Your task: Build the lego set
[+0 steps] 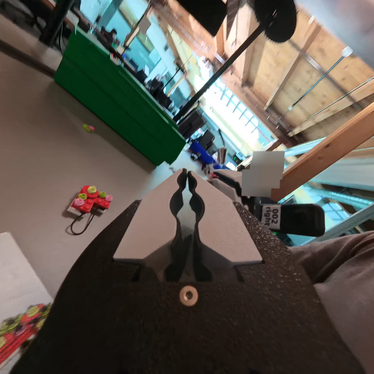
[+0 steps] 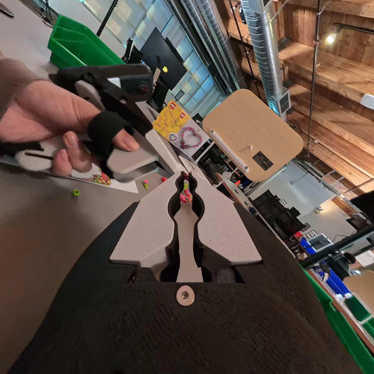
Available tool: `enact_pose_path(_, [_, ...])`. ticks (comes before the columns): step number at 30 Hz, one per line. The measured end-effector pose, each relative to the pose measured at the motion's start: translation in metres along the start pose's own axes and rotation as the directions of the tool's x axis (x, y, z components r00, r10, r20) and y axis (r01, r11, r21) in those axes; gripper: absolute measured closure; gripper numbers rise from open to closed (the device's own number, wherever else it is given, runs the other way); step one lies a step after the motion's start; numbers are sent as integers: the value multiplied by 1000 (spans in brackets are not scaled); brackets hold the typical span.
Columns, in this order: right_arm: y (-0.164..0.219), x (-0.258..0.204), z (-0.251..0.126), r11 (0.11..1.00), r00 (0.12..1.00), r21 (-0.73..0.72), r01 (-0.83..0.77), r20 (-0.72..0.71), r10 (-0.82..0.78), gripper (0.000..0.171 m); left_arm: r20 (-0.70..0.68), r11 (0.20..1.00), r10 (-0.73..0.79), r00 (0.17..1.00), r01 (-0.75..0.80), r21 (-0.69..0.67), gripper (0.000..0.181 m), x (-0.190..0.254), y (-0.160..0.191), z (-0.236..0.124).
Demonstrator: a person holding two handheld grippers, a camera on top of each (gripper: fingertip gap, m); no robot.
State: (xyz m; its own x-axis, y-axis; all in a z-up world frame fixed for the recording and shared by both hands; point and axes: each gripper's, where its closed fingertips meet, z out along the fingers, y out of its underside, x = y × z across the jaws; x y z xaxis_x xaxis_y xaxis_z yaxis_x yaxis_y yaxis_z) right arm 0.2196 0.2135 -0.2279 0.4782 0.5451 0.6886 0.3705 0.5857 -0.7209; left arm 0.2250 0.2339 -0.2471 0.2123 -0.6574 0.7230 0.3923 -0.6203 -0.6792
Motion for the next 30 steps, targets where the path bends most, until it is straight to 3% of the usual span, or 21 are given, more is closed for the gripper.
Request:
enact_pose_path(5, [13, 11, -11, 992, 987, -7, -130, 91, 130, 171, 11, 938, -5, 1000, 9, -346, 181, -5, 29, 1])
enact_pose_path(8, [22, 11, -16, 953, 932, -31, -300, 203, 300, 171, -21, 792, -39, 999, 18, -611, 181, 3, 68, -1])
enact_pose_path(11, [32, 12, -24, 891, 851, -60, -451, 271, 449, 171, -31, 629, -97, 995, 37, -777, 181, 11, 103, -3])
enact_pose_path(13, [38, 18, -30, 857, 816, -70, -511, 274, 509, 171, -27, 523, -115, 993, 37, -851, 181, 13, 120, -4])
enact_pose_path(16, [44, 29, -38, 831, 797, -69, -552, 249, 550, 171, 4, 427, -98, 995, 46, -903, 181, 6, 133, -2])
enact_pose_path(21, [50, 28, -47, 817, 778, -113, -565, 257, 573, 171, 60, 403, -44, 997, 73, -912, 180, -13, 138, 6])
enact_pose_path(26, [57, 13, -47, 795, 733, -206, -571, 309, 606, 171, 69, 476, 53, 996, 36, -879, 178, -22, 129, 14])
enact_pose_path(30, [56, 1, -49, 670, 561, -285, -686, 380, 736, 171, 43, 560, 174, 984, -63, -826, 156, -25, 114, 17])
